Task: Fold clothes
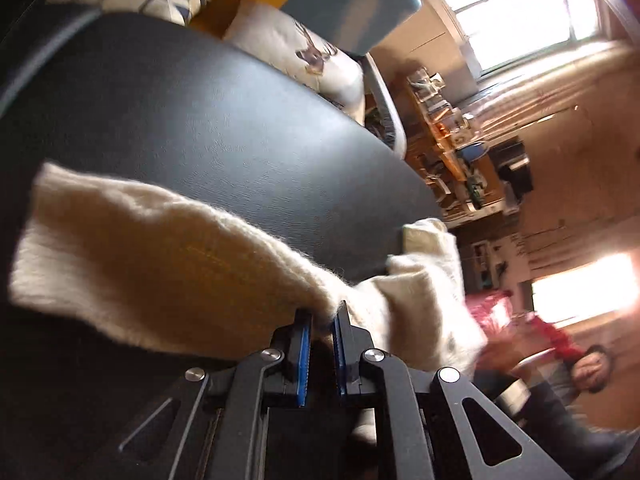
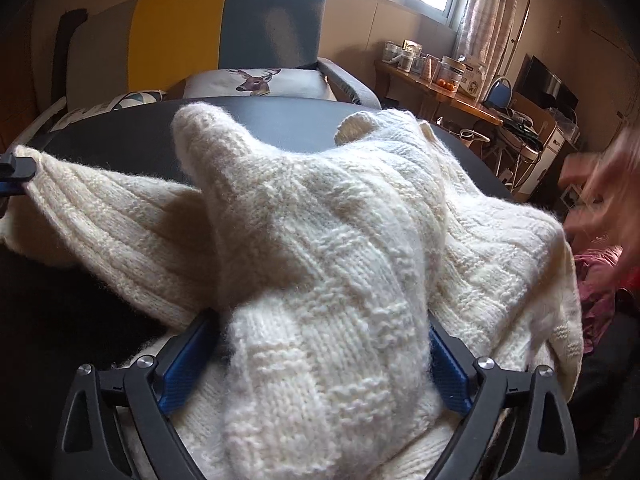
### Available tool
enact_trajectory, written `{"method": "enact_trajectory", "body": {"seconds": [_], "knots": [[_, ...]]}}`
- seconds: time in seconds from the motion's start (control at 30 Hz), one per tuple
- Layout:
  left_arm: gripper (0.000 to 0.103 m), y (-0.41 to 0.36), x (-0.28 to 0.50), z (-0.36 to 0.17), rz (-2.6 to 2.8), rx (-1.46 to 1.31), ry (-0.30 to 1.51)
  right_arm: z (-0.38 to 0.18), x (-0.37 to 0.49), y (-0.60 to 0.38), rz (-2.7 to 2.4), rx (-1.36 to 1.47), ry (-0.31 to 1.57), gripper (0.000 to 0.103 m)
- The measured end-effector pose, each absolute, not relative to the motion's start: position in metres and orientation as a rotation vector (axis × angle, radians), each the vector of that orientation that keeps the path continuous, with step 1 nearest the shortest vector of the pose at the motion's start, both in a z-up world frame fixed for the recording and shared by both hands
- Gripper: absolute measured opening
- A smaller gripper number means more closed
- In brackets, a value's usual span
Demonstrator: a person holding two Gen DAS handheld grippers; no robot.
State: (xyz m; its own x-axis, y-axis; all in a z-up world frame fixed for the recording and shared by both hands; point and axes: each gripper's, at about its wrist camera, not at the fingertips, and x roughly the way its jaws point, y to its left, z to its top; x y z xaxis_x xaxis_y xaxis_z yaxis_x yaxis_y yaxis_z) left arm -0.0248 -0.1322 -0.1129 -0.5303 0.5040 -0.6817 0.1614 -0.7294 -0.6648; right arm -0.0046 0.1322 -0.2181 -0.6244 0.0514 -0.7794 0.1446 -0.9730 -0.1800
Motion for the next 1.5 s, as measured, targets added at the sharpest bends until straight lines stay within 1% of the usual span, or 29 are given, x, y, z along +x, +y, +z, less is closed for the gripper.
{"method": "enact_trajectory", "body": {"seconds": [0.17, 0.23, 0.33, 0.47, 0.53, 0.6, 0.63, 0.67, 0.7, 0.73, 0.77, 0.8, 0.83, 0.9, 1.03, 1.1, 1.17, 1.3, 1.37, 1.5], "knots": [[0.011, -0.160, -0.008, -0.118, 2.420, -1.378, -1.046, -0.204, -0.002, 0.108, -2.723, 1.310, 0.337, 0.098], [0.011, -0.170, -0.002, -0.119, 2.431, -1.380, -1.082, -0.204, 0.004, 0.098, -2.722, 1.291, 0.400, 0.098], [0.011, -0.188, 0.012, -0.121, 2.441, -1.370, -1.133, -0.209, 0.012, 0.087, -2.700, 1.304, 0.411, 0.098], [0.012, -0.206, 0.027, -0.123, 2.440, -1.405, -1.111, -0.220, 0.020, 0.075, -2.643, 1.342, 0.549, 0.098], [0.022, -0.211, 0.033, -0.123, 2.457, -1.459, -1.082, -0.223, 0.023, 0.074, -2.630, 1.339, 0.571, 0.098], [0.024, -0.216, 0.044, -0.116, 2.492, -1.527, -1.035, -0.224, 0.024, 0.075, -2.622, 1.338, 0.574, 0.098], [0.027, -0.219, 0.048, -0.108, 2.489, -1.522, -1.051, -0.224, 0.023, 0.077, -2.617, 1.342, 0.558, 0.098], [0.032, -0.222, 0.050, -0.098, 2.472, -1.488, -1.095, -0.224, 0.022, 0.079, -2.614, 1.344, 0.539, 0.098], [0.043, -0.226, 0.052, -0.087, 2.454, -1.454, -1.138, -0.225, 0.021, 0.081, -2.615, 1.345, 0.520, 0.098], [0.047, -0.224, 0.050, -0.076, 2.444, -1.411, -1.153, -0.226, 0.020, 0.082, -2.616, 1.347, 0.507, 0.098], [0.049, -0.219, 0.044, -0.063, 2.440, -1.363, -1.147, -0.226, 0.020, 0.083, -2.618, 1.345, 0.503, 0.098], [0.053, -0.215, 0.038, -0.051, 2.436, -1.315, -1.141, -0.227, 0.020, 0.082, -2.622, 1.340, 0.505, 0.098], [0.062, -0.210, 0.033, -0.039, 2.431, -1.267, -1.135, -0.227, 0.021, 0.081, -2.627, 1.335, 0.506, 0.098], [0.074, -0.196, 0.021, -0.020, 2.410, -1.201, -1.109, -0.227, 0.023, 0.081, -2.628, 1.329, 0.507, 0.098], [0.074, -0.140, 0.017, -0.042, 2.286, -1.307, -0.983, -0.227, 0.025, 0.085, -2.604, 1.310, 0.499, 0.098], [0.074, -0.132, 0.025, -0.058, 2.282, -1.353, -0.986, -0.227, 0.027, 0.089, -2.601, 1.290, 0.480, 0.098], [0.074, -0.140, 0.031, -0.075, 2.255, -1.379, -1.047, -0.228, 0.029, 0.092, -2.605, 1.266, 0.463, 0.098], [0.074, -0.188, 0.045, -0.097, 2.325, -1.466, -1.154, -0.229, 0.031, 0.090, -2.617, 1.249, 0.460, 0.098], [0.074, -0.230, 0.055, -0.115, 2.310, -1.505, -1.314, -0.230, 0.032, 0.089, -2.621, 1.243, 0.458, 0.098], [0.074, -0.290, 0.066, -0.150, 2.135, -1.469, -1.723, -0.228, 0.031, 0.089, -2.611, 1.260, 0.462, 0.098]]}}
